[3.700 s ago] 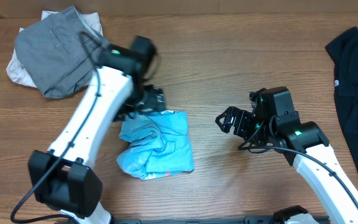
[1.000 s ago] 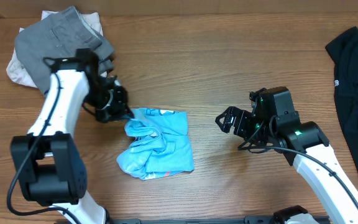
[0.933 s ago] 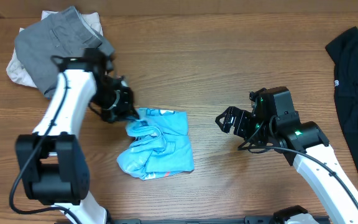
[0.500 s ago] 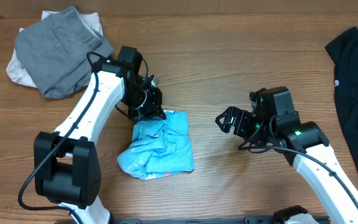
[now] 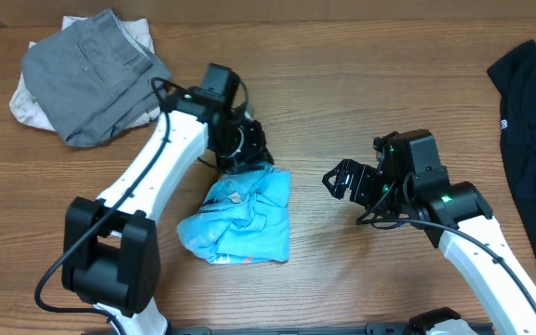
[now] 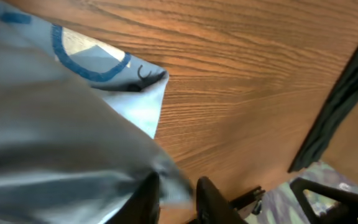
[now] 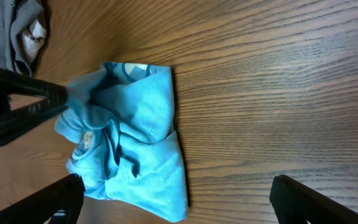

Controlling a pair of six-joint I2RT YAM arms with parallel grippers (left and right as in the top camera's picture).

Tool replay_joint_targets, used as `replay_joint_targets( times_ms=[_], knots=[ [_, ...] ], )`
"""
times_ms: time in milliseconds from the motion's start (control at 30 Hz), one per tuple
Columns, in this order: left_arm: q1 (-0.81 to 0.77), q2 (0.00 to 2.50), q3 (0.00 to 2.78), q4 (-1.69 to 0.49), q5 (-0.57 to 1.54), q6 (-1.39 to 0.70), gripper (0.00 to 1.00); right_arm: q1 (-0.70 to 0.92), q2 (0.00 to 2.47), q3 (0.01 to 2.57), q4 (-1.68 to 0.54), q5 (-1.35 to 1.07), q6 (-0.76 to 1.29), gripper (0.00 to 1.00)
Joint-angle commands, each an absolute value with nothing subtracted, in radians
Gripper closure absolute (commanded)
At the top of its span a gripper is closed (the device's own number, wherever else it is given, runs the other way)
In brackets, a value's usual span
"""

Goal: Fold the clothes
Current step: 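Tuck the corner down, release, and retract the left gripper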

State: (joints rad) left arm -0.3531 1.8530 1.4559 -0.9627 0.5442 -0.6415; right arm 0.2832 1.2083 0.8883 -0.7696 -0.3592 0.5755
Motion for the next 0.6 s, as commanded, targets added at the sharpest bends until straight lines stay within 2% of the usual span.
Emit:
replay_joint_targets(
  times_ms=[0,67,200,367,567],
  knots=[
    [-0.396,1.827,1.479,-0.96,0.448,-0.738,0.76,0.285,1.208,0.892,-0.762,-0.36,0.573,0.0],
    [-0.426,1.827,1.472,-0.96,0.409,-0.763,0.83,0.285,1.208,0.892,-0.762,-0.36,0.574,0.0],
    [-0.492,1.827,1.454,-0.958,0.324,-0.781,0.82,0.285,1.208,0.892,-0.762,-0.36,0.573,0.0],
    [-0.536,1.827,1.444,-0.953,0.281,-0.769,0.65,0.285,1.208,0.892,-0.766,-0.36,0.573,0.0],
    [-0.501,1.814,1.531,-1.078,0.239,-0.622,0.59,0.285,1.208,0.892,-0.765,-0.358,0.573,0.0]
  ],
)
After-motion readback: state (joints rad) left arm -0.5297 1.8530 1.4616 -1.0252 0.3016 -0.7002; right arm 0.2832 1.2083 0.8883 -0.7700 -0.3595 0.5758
